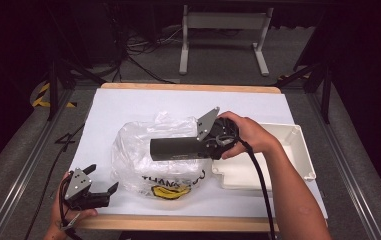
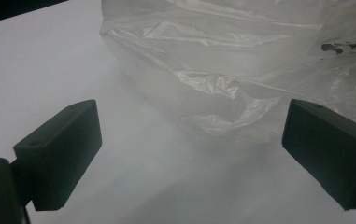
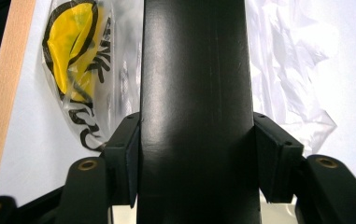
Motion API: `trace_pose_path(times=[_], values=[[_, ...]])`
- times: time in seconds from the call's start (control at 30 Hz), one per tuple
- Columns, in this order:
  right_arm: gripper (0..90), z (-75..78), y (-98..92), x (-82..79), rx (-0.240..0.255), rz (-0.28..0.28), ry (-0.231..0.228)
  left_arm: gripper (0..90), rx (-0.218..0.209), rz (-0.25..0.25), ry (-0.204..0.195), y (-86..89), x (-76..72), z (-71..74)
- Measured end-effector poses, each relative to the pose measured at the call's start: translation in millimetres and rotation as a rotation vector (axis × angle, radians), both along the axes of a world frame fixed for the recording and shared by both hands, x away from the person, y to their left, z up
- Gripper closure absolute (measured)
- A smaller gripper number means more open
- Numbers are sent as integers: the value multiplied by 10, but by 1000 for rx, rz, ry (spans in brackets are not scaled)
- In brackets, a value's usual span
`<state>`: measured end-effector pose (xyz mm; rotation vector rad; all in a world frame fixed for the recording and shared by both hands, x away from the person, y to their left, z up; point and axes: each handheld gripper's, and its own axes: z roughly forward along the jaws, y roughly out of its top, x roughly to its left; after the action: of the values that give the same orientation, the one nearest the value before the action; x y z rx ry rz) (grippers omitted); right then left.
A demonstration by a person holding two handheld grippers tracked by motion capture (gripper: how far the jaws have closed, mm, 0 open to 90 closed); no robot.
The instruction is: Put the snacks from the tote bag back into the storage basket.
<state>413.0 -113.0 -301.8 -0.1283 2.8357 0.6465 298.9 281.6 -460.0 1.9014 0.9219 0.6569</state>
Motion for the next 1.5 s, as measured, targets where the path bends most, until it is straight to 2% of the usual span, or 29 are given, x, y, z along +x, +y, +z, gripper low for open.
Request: trace_pose_path(times=[0.33, 0.57, 0.73, 1.1, 1.3, 1.5], values=[[428, 96, -196, -42, 1, -12, -18, 58, 2, 1, 10, -3, 8, -4], [428, 114, -337, -53, 1, -22, -13, 58, -10, 0, 12, 9, 14, -1], [428, 111, -419, -63, -4, -31, -16, 58, -23, 3, 4, 12, 5, 13], [428, 162, -770, -101, 11, -75, -23, 58, -32, 5, -26, 11, -24, 58], [428, 173, -901, -125, 7, -84, -23, 58, -40, 11, -28, 16, -30, 61], [428, 179, -1050, -138, 15, -104, -24, 58, -29, 2, -25, 8, -24, 56]])
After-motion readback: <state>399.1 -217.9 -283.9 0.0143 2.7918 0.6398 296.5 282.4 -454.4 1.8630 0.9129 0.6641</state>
